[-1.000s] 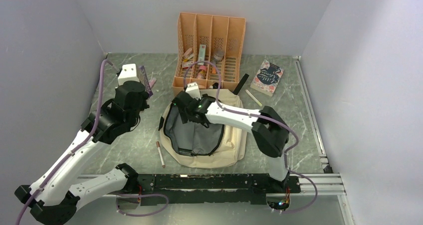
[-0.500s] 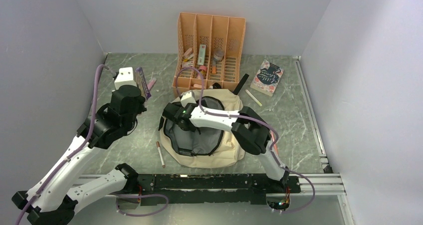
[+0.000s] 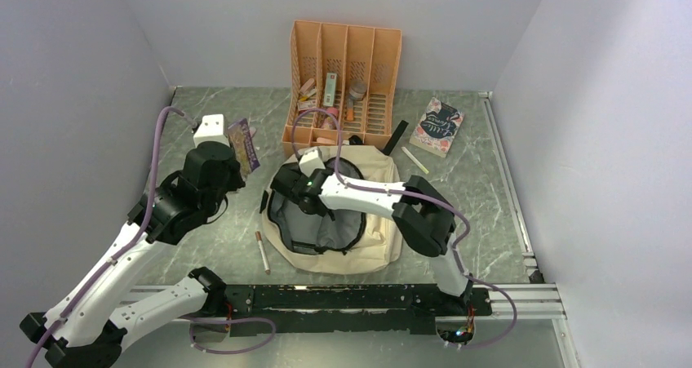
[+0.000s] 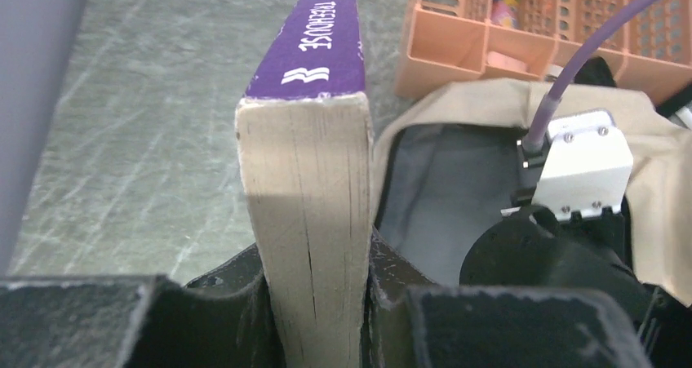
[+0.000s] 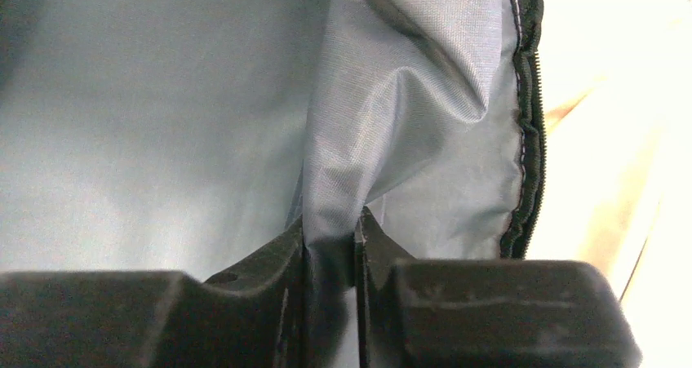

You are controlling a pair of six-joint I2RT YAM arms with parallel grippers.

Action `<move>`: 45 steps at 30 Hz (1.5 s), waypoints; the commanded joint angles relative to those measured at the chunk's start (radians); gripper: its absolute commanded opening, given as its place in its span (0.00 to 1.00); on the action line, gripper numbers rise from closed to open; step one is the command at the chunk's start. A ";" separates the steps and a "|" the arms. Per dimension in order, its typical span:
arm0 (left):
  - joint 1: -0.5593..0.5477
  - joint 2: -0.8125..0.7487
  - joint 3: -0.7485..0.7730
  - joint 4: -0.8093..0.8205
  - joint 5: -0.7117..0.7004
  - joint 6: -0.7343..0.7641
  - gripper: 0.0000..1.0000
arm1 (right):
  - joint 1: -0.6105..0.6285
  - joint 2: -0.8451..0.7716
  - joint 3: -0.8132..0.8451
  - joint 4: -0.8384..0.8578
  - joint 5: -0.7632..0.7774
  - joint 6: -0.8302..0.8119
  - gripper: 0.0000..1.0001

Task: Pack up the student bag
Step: Place the book in the student bag.

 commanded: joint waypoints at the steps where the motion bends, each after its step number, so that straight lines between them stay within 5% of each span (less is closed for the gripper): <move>1: 0.006 -0.013 0.011 0.036 0.167 -0.058 0.05 | -0.015 -0.117 -0.025 0.109 -0.017 -0.053 0.15; 5: 0.006 0.006 -0.008 0.049 0.345 -0.121 0.05 | -0.035 -0.210 -0.080 0.188 -0.052 -0.122 0.01; 19: 0.006 0.037 -0.152 0.215 0.671 -0.228 0.05 | -0.182 -0.614 -0.477 0.695 -0.473 -0.331 0.00; 37: 0.006 0.166 -0.275 0.591 0.905 -0.273 0.05 | -0.196 -0.658 -0.516 0.804 -0.542 -0.339 0.00; 45: 0.006 0.185 -0.462 0.937 0.975 -0.400 0.05 | -0.209 -0.656 -0.529 0.832 -0.597 -0.312 0.00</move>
